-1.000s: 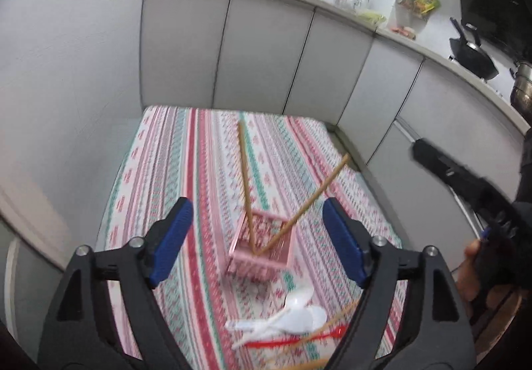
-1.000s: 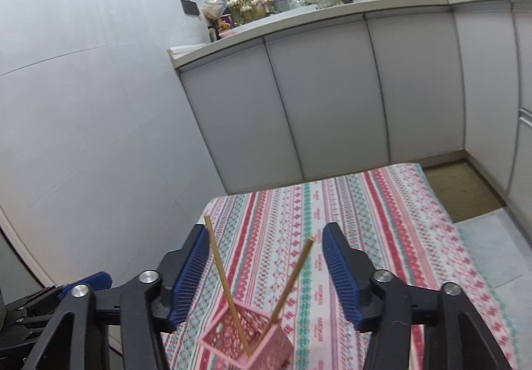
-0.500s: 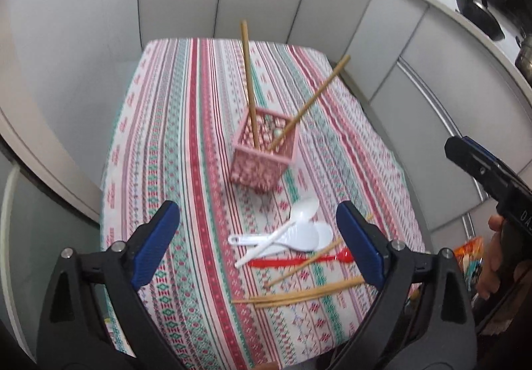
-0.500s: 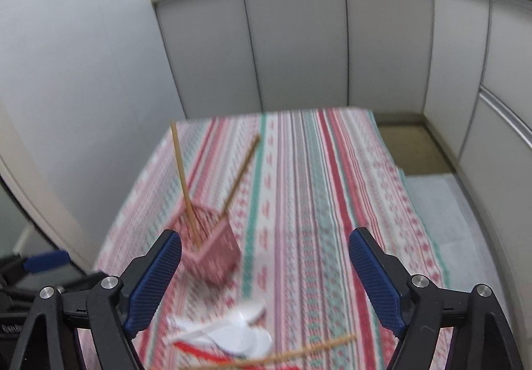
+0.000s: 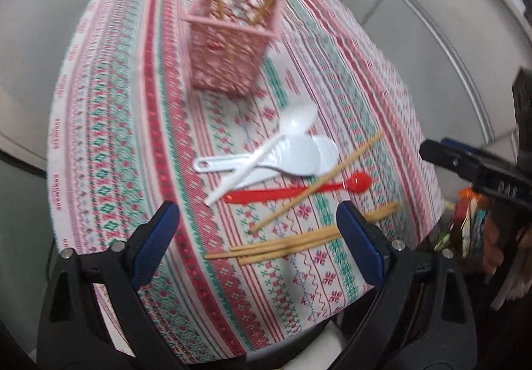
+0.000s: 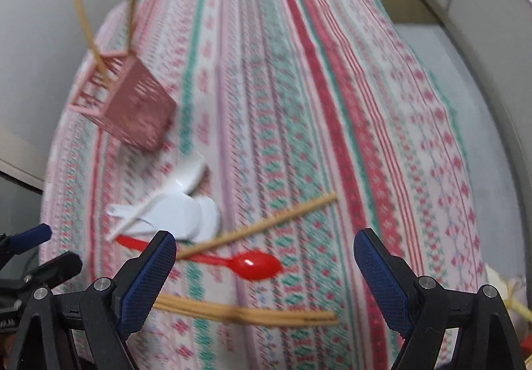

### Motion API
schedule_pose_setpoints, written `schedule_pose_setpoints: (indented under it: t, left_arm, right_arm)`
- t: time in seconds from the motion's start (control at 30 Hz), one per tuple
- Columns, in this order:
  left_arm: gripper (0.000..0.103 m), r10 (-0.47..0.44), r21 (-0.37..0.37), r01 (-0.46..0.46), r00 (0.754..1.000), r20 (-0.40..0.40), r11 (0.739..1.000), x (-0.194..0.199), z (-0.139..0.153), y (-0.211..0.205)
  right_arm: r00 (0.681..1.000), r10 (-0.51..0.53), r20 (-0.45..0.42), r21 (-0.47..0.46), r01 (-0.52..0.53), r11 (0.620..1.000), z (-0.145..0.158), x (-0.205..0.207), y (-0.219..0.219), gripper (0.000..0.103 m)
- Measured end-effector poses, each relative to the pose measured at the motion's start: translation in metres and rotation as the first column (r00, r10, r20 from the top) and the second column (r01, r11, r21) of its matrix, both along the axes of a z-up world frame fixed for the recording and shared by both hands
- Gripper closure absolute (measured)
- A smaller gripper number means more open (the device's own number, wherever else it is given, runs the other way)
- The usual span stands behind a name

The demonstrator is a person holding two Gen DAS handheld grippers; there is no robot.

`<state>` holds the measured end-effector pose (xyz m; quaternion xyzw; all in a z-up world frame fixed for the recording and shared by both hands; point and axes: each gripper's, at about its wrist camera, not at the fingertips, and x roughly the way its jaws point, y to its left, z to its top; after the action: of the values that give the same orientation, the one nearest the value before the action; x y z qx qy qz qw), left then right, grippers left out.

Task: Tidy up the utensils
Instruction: 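Move the left tool down to the loose chopsticks by the red spoon, then grasp one wooden chopstick with the left gripper and lift it upright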

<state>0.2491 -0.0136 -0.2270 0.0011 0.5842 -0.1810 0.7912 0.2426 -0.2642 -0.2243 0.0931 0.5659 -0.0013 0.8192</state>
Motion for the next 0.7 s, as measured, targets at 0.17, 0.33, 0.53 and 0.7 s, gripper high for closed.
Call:
schedule_pose_setpoints:
  t: [0.17, 0.33, 0.53, 0.7]
  left_arm:
    - [0.022, -0.164, 0.010, 0.164, 0.986, -0.013, 0.986, -0.009, -0.010, -0.033]
    - [0.046, -0.346, 0.016, 0.347, 0.937, -0.044, 0.938, -0.023, -0.024, -0.073]
    - [0.063, -0.482, 0.044, 0.486, 0.873, -0.071, 0.873, -0.029, -0.045, -0.107]
    - [0.068, -0.564, 0.079, 0.568, 0.823, -0.064, 0.819, -0.035, -0.057, -0.133]
  right_arm:
    - [0.998, -0.022, -0.055, -0.008, 0.021, 1.000, -0.011, -0.007, -0.019, 0.013]
    - [0.997, -0.046, -0.069, -0.022, 0.044, 0.999, -0.013, -0.016, -0.038, 0.013]
    - [0.994, -0.067, -0.089, 0.015, 0.069, 0.998, -0.017, -0.023, -0.056, 0.013]
    - [0.994, -0.077, -0.081, 0.027, 0.079, 0.996, -0.014, -0.024, -0.065, 0.013]
